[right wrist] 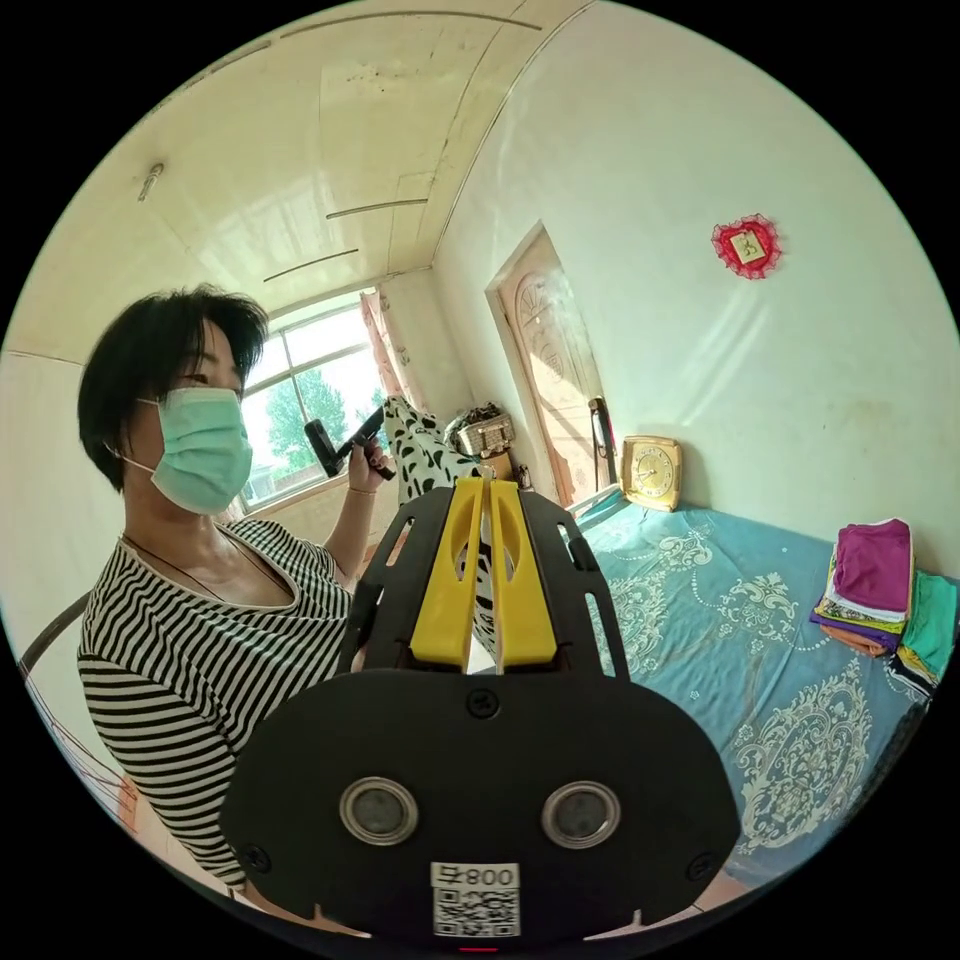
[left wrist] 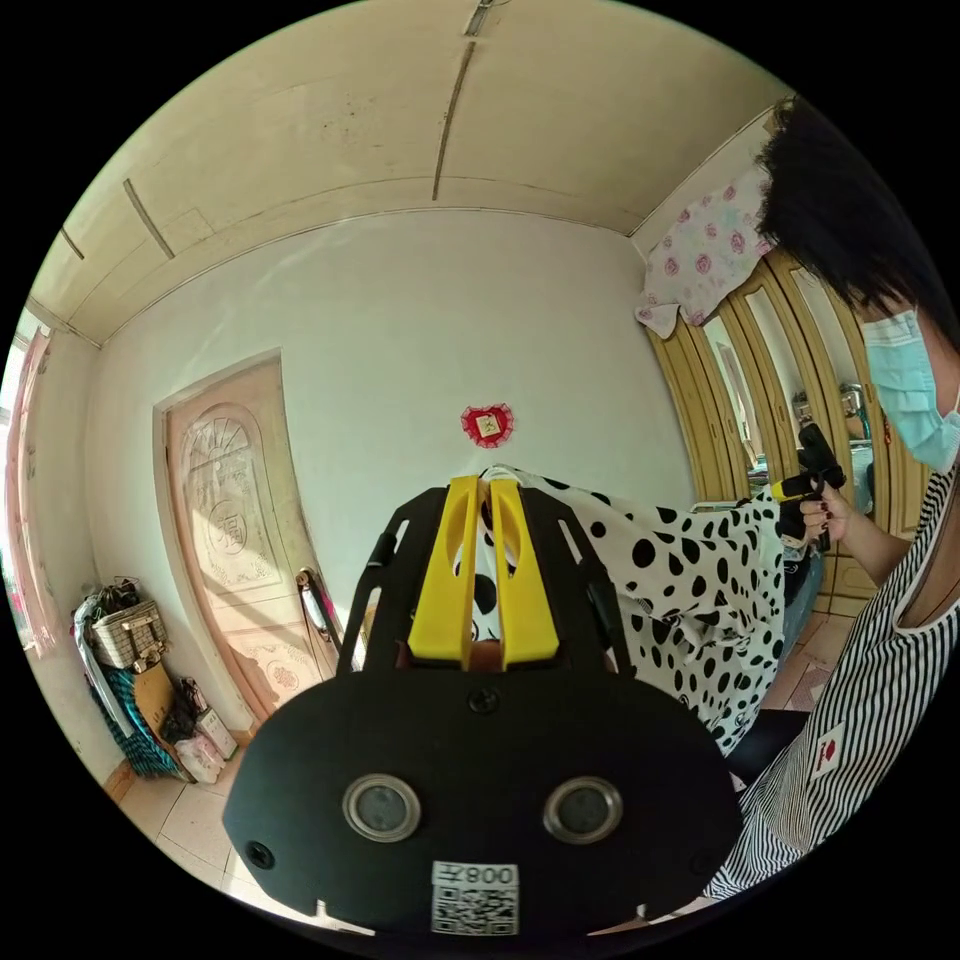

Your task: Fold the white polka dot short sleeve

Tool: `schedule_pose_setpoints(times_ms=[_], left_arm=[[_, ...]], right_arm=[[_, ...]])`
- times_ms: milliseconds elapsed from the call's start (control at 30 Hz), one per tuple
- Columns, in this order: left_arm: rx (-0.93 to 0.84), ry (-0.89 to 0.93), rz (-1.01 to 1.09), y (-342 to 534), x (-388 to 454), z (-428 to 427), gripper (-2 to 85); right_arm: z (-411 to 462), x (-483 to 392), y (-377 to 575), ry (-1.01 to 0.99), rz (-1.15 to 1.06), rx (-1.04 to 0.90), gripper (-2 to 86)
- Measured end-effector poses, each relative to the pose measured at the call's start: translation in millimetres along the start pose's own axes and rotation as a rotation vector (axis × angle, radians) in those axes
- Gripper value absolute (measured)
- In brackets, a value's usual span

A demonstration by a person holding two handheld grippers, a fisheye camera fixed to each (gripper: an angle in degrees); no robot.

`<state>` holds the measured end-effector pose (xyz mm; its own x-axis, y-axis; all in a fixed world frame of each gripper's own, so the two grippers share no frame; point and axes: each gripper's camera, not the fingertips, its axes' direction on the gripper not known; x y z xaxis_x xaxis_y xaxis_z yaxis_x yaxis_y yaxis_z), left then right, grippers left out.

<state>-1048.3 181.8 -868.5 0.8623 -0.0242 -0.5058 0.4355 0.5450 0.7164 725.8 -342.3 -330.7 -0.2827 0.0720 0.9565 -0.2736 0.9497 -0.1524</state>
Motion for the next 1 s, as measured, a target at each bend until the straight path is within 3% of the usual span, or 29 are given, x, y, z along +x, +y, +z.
schedule_pose_setpoints(times_ms=[267, 567, 667, 833, 900, 1000], left_arm=[[-0.080, -0.001, -0.046, 10.6, -71.2, 93.3, 2.4], [-0.303, 0.067, -0.144, 62.8, -179.0, 332.2, 2.7], [-0.449, 0.101, -0.205, 101.2, -215.4, 462.6, 3.2], [-0.978, 0.125, -0.357, 239.9, -252.2, 702.8, 6.0], [-1.068, 0.061, -0.319, 284.3, -251.8, 736.4, 6.3], [-1.144, 0.125, -0.312, 344.2, -260.2, 755.0, 6.6]], right_arm=[[30.3, 74.8, -8.8, 0.037, 0.007, -0.103, 0.7], [84.7, 268.8, -31.3, 0.165, 0.161, -0.220, 0.7], [112.2, 378.2, -39.3, 0.281, 0.256, -0.288, 0.8], [166.8, 585.1, -24.0, 0.444, 0.567, -0.457, 1.1], [185.2, 655.8, 11.6, 0.473, 0.752, -0.549, 1.3], [185.8, 688.5, 51.7, 0.500, 0.815, -0.586, 1.1]])
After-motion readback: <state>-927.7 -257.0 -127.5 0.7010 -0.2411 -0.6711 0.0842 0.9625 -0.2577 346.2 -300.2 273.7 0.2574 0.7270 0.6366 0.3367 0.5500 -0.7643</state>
